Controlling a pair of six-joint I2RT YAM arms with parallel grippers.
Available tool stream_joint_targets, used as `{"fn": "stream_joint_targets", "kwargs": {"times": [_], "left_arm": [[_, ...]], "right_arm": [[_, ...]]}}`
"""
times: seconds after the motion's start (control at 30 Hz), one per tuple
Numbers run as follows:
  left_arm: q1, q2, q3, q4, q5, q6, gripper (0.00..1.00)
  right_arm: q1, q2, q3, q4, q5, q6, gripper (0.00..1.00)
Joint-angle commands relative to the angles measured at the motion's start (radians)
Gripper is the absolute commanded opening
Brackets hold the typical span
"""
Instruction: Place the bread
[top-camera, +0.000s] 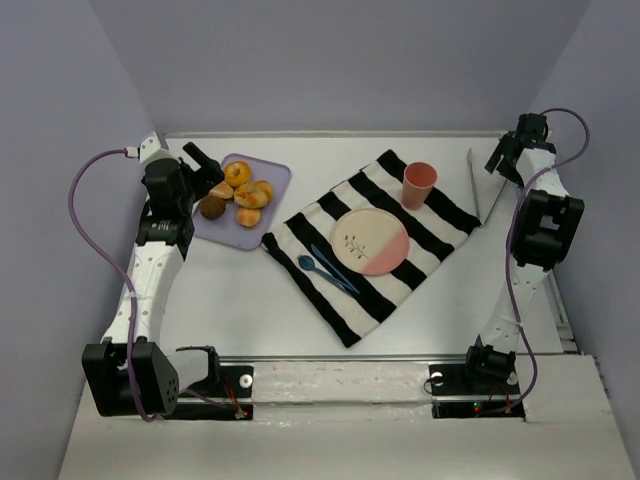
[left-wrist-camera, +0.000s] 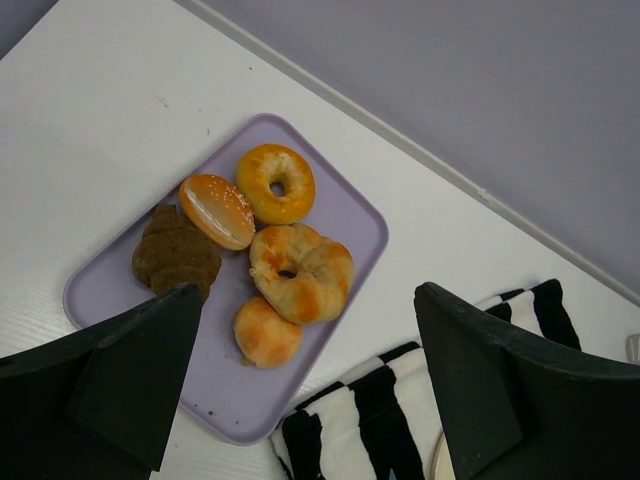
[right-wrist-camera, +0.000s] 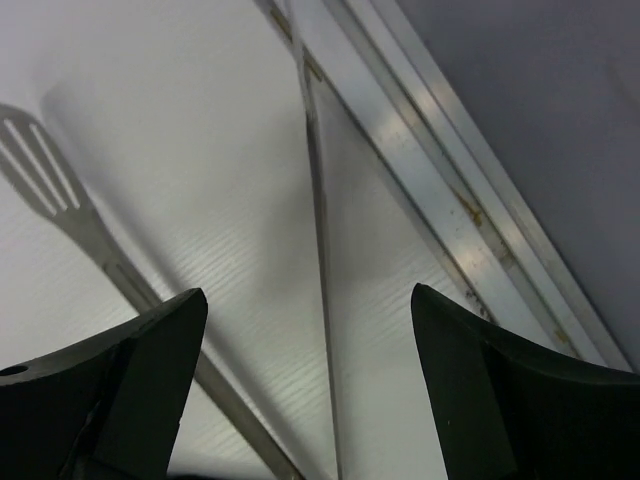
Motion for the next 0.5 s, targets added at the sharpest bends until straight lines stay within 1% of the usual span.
{"fn": "stream_joint_targets", "kwargs": {"times": [0.0,0.1,0.2,0.3,0.33,0.4,0.43,0.47], "left_arm": [[-0.001,-0.010,-0.011,0.057,-0.016,0.019,0.99],[-0.003,0.002,-0.008,0.062,-0.025,0.016,0.99],[-0.003,0.016,-0.005,0.071,-0.032,0.011,0.99],[-0.003,0.030,0.002,0.073,-0.033,0.009,0.99],[-0.001,0.034,0.003,0.071,-0.035,0.006,0.99],[-0.003,0.037,0.003,0.071,-0.033,0.003,0.99],[-0.003,0.039,0.002,0.070,-0.035,0.002,0.99],[-0.001,0.037,0.002,0.068,-0.033,-0.003,0.99]], "right_arm": [[-0.016,0.073,0.115,0.001,-0.052,-0.048,0.88],[-0.016,0.147,0.163,-0.001,-0.030,-0.049,0.84],[-0.016,0.211,0.216,-0.002,0.002,-0.049,0.77],[-0.016,0.234,0.233,-0.001,0.004,-0.051,0.66],[-0.016,0.239,0.233,-0.001,0.004,-0.048,0.60],[-0.016,0.241,0.236,-0.001,0.001,-0.049,0.52],[-0.016,0.238,0.230,0.001,0.004,-0.051,0.44],[-0.016,0.235,0.233,0.001,0.015,-0.053,0.41]]}}
